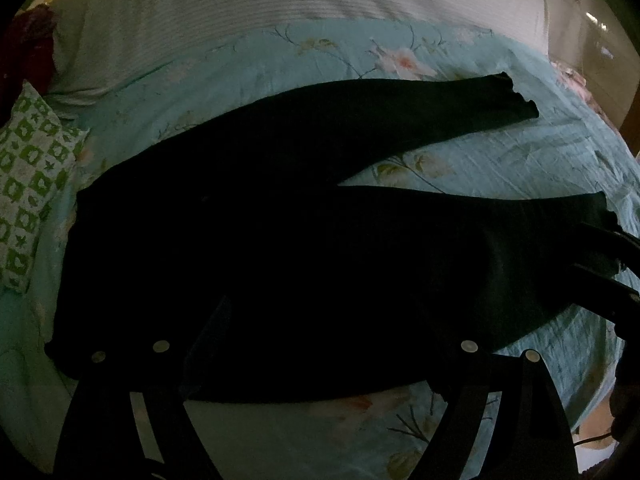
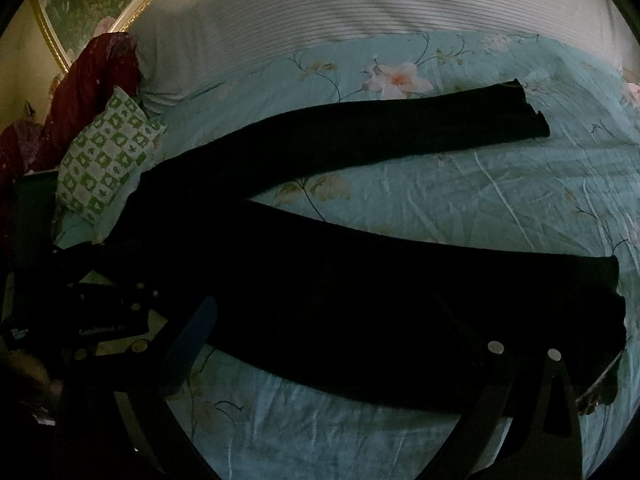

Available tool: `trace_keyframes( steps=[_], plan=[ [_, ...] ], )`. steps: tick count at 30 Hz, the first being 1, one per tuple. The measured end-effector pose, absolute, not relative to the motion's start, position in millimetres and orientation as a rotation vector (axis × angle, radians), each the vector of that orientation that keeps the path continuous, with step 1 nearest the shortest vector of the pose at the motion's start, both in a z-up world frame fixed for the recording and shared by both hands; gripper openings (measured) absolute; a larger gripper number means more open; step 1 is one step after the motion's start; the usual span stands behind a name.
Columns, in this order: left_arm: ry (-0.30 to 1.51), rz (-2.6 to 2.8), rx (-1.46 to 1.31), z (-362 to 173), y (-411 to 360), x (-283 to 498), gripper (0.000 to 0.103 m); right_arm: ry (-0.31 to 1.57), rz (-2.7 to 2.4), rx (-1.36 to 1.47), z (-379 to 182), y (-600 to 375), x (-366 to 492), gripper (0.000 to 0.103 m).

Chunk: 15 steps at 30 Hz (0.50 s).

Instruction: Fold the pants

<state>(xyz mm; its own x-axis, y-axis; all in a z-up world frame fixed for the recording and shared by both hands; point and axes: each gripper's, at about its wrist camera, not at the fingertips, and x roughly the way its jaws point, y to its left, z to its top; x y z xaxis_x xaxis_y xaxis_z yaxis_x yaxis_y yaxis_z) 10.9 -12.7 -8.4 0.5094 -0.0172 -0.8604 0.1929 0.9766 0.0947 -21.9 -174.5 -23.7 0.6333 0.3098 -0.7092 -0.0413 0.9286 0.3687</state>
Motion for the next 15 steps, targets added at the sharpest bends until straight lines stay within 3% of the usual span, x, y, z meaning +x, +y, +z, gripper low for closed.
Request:
trace_keyframes(
  steps=[15],
  plan=[
    [1.052, -0.136, 0.213, -7, -14, 42, 0.086, 0.858, 0.182, 0.37, -20, -198, -5, 0.101]
  ],
)
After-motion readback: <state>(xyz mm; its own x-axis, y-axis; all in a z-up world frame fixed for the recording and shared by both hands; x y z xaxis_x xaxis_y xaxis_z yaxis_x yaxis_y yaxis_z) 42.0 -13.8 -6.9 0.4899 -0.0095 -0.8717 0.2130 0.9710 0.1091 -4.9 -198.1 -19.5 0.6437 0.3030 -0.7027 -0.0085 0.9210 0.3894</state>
